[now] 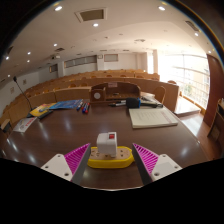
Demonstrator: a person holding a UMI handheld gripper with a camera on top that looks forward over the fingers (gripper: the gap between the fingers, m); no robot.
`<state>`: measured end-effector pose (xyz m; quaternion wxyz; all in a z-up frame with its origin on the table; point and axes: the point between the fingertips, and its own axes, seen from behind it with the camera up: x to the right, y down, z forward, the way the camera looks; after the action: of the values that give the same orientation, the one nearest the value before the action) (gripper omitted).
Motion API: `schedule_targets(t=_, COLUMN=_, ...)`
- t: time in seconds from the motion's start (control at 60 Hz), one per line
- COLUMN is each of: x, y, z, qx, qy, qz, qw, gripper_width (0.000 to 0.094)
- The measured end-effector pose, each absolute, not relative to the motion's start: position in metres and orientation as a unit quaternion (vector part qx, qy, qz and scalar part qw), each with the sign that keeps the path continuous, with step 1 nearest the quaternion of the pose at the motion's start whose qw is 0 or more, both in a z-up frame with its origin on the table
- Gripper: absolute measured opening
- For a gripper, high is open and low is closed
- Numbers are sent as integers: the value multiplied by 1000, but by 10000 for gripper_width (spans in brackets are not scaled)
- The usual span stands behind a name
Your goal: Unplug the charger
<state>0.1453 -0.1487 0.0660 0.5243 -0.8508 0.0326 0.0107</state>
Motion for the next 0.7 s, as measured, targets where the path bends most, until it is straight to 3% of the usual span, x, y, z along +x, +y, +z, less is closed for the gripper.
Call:
schedule_targets(t=0.1, x=135, y=-114, z=52, qx=-856, qy=35, qz=1, qw=516, gripper_width=752)
schedule_targets(t=0.233, x=137, y=-97, z=38, qx=-861, qy=46, qz=-12, qw=506, gripper_width=392)
schedule_targets(t=0.383, x=139, y=-96, z=40, qx=-858, qy=53, qz=-33, qw=509, gripper_width=279)
schedule_targets(t=0.533, x=141, y=-98, z=46, qx=-860, qy=61, qz=-10, qw=507, gripper_width=243)
schedule_targets(t=0.567, x=144, y=-94, z=82, qx=-831, qy=54, qz=-20, qw=553, gripper_width=240)
schedule_targets(t=0.617, x=151, y=-93, z=166, qx=-778, qy=15, qz=-65, qw=624, gripper_width=240)
schedule_targets(t=0.7, x=141, y=-94, z=261, qx=-728, qy=12, qz=-16, qw=685, gripper_width=239)
